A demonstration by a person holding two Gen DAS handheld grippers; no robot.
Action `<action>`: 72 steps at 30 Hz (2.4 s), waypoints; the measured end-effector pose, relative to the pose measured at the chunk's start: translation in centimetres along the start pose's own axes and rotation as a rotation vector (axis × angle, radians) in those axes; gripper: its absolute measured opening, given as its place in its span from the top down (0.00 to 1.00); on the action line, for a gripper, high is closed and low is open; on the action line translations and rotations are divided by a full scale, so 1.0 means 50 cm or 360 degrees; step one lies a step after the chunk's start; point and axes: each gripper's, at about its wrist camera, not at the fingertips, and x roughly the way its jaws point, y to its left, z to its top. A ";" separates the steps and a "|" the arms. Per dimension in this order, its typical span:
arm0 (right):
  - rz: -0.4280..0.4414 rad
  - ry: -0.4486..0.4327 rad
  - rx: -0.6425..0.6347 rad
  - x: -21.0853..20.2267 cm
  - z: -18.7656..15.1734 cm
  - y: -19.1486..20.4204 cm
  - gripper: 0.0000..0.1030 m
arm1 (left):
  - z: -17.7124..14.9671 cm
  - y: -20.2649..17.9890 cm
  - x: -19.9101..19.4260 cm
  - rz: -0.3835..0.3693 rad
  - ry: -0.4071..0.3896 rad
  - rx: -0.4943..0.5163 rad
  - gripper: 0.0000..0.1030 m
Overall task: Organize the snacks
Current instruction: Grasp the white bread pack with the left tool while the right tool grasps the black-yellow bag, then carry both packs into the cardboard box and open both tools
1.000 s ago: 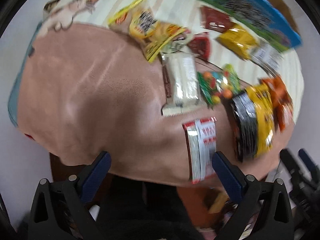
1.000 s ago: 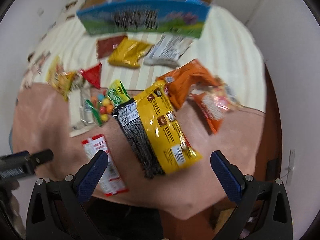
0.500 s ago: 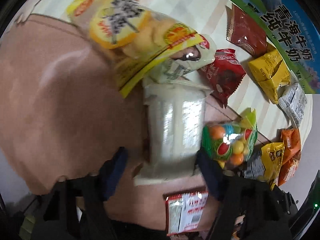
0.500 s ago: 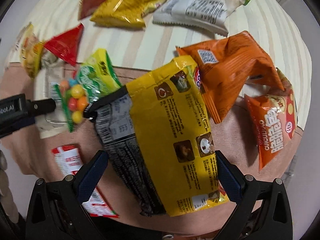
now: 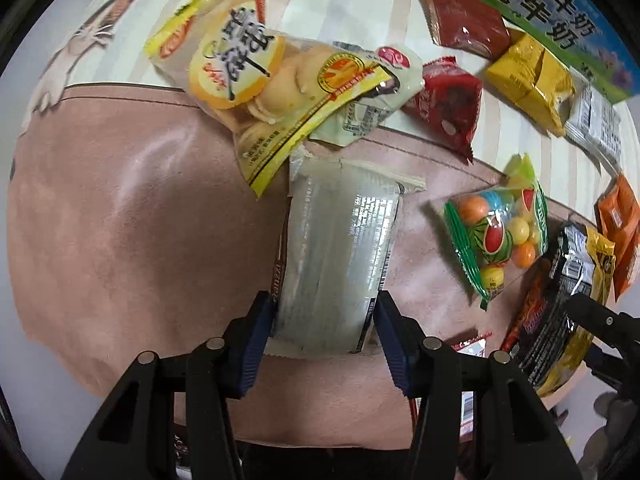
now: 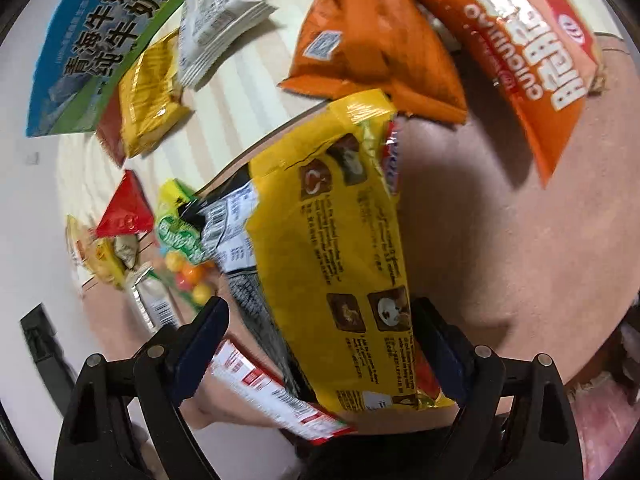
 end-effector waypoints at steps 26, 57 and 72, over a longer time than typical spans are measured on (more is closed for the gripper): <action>-0.0432 -0.0187 -0.0261 0.058 -0.138 0.117 0.15 | 0.003 0.022 -0.083 0.0019 -0.0118 0.0207 0.48; 0.0040 -0.0563 -0.0468 -0.471 0.325 0.340 0.15 | 0.609 -0.273 -0.420 -0.0408 -0.0410 0.0218 0.49; -0.0247 -0.0250 -0.0405 -0.168 0.690 0.408 0.15 | 0.810 -0.323 -0.196 -0.0313 -0.0038 0.0200 0.49</action>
